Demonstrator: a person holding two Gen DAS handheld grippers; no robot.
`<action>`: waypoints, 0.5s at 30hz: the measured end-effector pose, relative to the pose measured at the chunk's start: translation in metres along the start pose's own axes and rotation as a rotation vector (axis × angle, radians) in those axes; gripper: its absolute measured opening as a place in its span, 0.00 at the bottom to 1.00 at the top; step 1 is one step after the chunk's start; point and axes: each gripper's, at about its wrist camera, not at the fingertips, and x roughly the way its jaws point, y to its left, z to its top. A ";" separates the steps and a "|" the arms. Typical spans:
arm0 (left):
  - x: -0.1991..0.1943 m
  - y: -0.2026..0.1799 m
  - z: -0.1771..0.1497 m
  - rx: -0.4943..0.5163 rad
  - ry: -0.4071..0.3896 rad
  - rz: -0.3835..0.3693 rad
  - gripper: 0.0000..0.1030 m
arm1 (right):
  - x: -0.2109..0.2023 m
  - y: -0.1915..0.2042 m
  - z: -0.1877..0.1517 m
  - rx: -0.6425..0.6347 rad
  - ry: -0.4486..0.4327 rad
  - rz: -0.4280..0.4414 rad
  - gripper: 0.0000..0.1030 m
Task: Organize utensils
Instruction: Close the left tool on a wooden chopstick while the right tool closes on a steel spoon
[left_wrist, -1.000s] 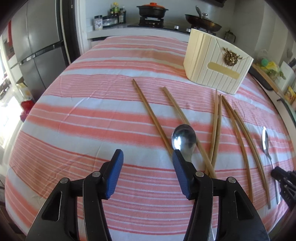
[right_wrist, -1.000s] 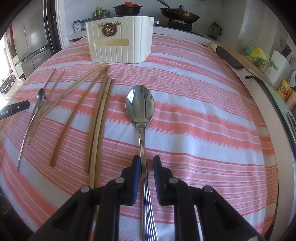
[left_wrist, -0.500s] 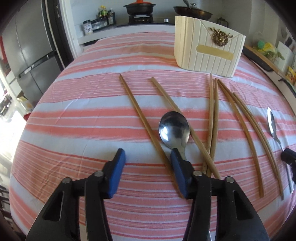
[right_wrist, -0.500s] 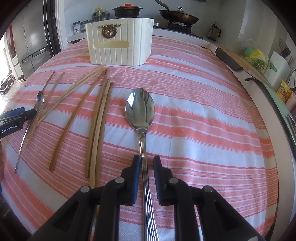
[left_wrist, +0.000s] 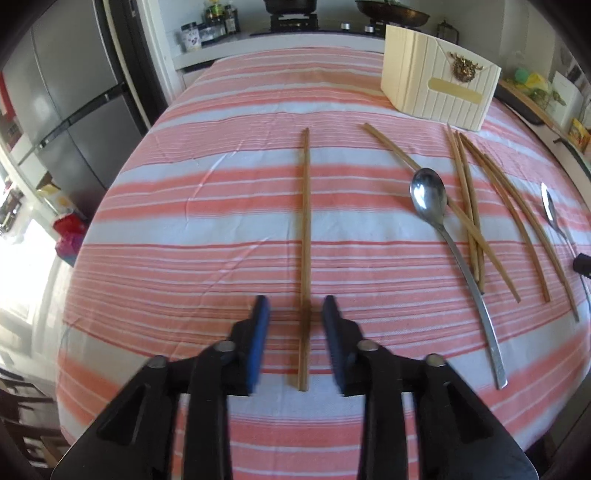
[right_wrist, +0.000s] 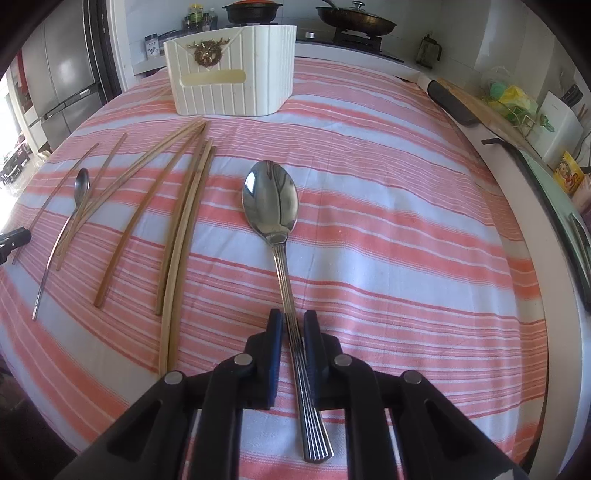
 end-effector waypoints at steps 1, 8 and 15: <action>-0.002 0.006 0.005 0.003 -0.008 -0.010 0.59 | 0.001 0.002 0.003 -0.014 0.002 0.006 0.37; 0.021 0.001 0.048 0.152 0.009 -0.023 0.65 | 0.018 0.026 0.030 -0.133 -0.012 -0.011 0.55; 0.067 -0.003 0.096 0.134 0.064 -0.027 0.65 | 0.043 0.023 0.068 -0.085 -0.013 0.026 0.60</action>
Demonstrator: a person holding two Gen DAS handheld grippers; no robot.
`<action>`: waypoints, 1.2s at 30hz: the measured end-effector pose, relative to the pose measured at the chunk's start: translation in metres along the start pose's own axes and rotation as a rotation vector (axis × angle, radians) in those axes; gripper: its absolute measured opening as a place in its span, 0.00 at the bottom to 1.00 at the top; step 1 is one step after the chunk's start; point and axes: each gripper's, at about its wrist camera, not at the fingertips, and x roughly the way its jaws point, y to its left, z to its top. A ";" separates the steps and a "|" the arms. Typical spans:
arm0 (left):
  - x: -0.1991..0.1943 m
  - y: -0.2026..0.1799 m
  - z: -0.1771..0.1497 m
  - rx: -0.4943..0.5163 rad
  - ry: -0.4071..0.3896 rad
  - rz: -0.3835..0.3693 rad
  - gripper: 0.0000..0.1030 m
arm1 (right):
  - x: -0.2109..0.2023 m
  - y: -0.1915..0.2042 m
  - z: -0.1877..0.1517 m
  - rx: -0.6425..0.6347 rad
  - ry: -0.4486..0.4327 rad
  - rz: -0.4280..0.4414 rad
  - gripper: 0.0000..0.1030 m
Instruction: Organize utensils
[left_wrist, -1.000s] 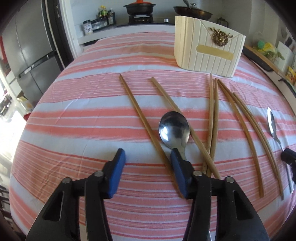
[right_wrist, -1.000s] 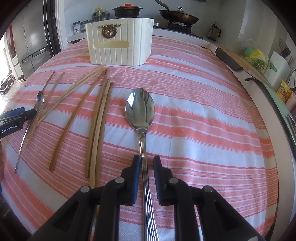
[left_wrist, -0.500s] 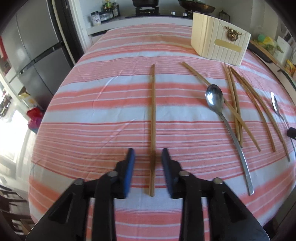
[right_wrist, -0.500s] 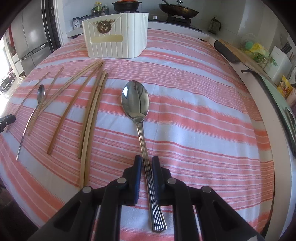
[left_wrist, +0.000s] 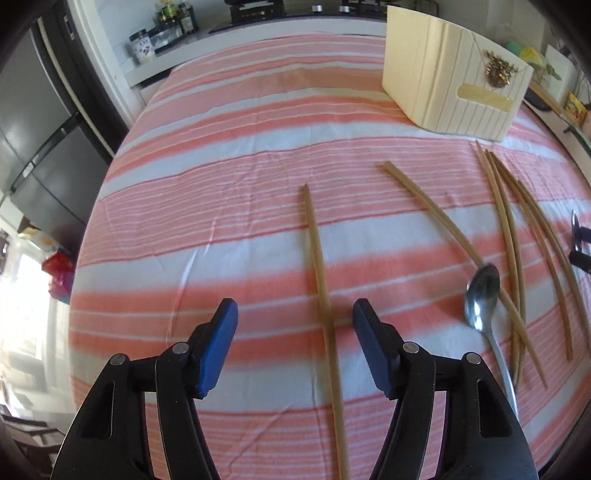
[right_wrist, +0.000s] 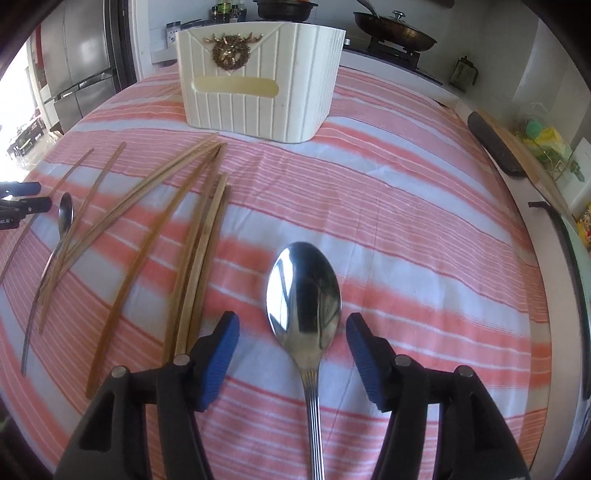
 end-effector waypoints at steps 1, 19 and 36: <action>0.004 -0.001 0.006 -0.001 0.008 -0.004 0.63 | 0.003 -0.002 0.003 0.011 0.000 0.012 0.59; -0.132 0.033 0.006 -0.160 -0.338 -0.101 0.04 | -0.106 -0.016 0.010 0.073 -0.284 0.120 0.41; -0.184 0.039 0.010 -0.233 -0.482 -0.172 0.04 | -0.164 -0.021 0.042 0.099 -0.413 0.145 0.13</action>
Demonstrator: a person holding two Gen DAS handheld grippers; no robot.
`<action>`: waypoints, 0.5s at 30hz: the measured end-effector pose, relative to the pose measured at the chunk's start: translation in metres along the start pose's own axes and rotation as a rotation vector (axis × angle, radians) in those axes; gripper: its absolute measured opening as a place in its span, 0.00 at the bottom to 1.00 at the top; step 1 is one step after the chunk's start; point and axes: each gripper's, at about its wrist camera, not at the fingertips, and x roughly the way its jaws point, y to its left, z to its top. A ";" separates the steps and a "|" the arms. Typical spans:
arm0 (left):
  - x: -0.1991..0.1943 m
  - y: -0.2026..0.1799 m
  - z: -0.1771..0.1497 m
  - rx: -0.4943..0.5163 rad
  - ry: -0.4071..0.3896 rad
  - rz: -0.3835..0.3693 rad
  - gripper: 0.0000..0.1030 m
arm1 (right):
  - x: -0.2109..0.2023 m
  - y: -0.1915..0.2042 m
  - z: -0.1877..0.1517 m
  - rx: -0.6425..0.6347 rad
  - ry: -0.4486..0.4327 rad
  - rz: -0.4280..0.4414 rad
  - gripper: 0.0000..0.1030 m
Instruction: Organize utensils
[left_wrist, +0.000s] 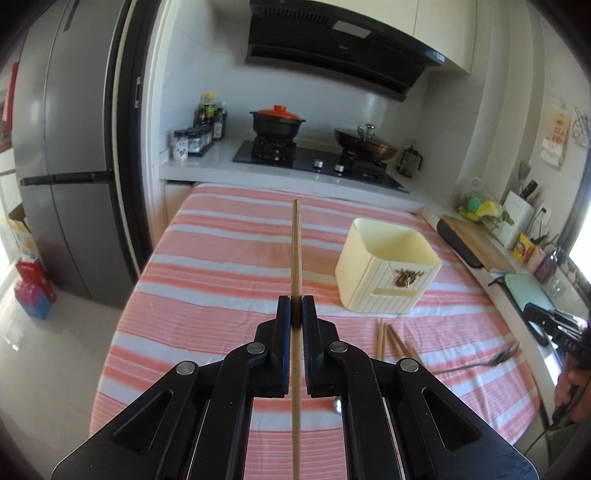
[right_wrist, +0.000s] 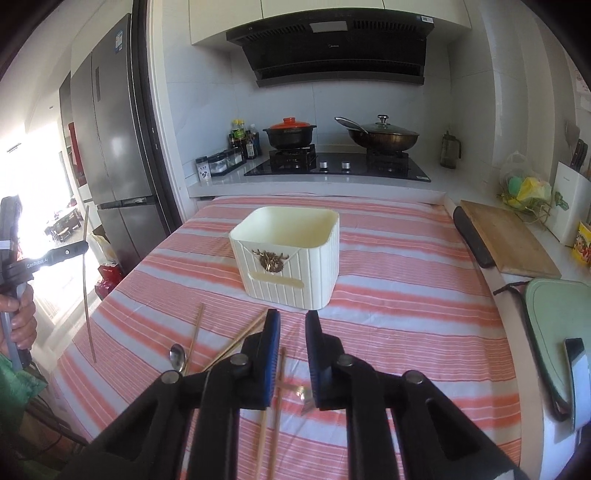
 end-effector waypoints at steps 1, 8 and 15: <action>0.002 0.001 -0.001 0.000 0.000 0.005 0.04 | 0.004 -0.001 0.001 -0.003 0.011 -0.001 0.12; 0.005 0.005 -0.011 0.018 0.018 0.033 0.04 | 0.010 -0.029 -0.007 0.091 0.092 -0.025 0.13; 0.015 0.010 -0.025 0.015 0.047 0.032 0.04 | -0.006 -0.046 -0.075 0.183 0.317 0.010 0.38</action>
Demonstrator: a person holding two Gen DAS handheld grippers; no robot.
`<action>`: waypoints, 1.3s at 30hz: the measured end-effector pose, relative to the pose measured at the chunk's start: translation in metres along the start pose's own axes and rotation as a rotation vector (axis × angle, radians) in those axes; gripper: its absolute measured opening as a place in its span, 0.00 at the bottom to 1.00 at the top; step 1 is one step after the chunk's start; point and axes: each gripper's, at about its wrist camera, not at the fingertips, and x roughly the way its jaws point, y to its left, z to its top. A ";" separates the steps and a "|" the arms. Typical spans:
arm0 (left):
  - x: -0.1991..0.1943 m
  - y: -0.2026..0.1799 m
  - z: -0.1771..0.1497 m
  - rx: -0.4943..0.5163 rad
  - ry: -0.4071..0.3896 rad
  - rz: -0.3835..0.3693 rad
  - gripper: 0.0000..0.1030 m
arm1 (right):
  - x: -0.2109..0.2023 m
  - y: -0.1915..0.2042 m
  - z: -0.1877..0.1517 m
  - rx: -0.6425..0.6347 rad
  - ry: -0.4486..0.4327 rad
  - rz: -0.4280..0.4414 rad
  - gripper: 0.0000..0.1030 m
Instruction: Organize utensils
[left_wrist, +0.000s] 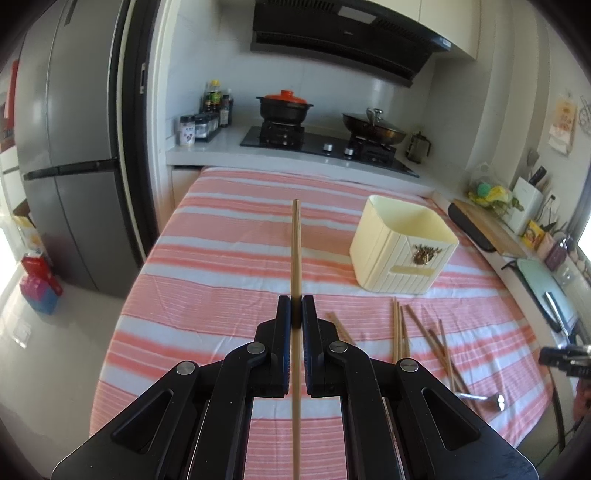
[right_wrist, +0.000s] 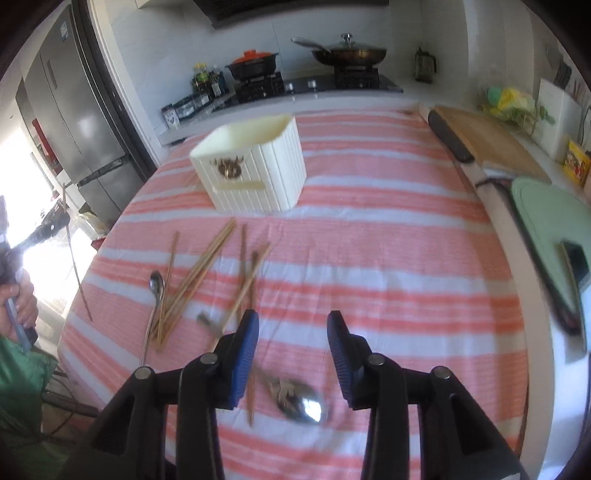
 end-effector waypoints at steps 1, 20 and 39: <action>0.002 0.000 -0.003 0.001 0.005 -0.001 0.04 | 0.003 -0.006 -0.015 0.053 0.040 0.036 0.38; 0.008 0.019 -0.017 -0.075 0.041 0.009 0.04 | 0.051 -0.077 0.048 0.378 -0.220 -0.023 0.40; 0.013 0.018 -0.025 -0.070 0.053 0.005 0.04 | 0.136 -0.023 0.005 0.549 0.059 0.127 0.40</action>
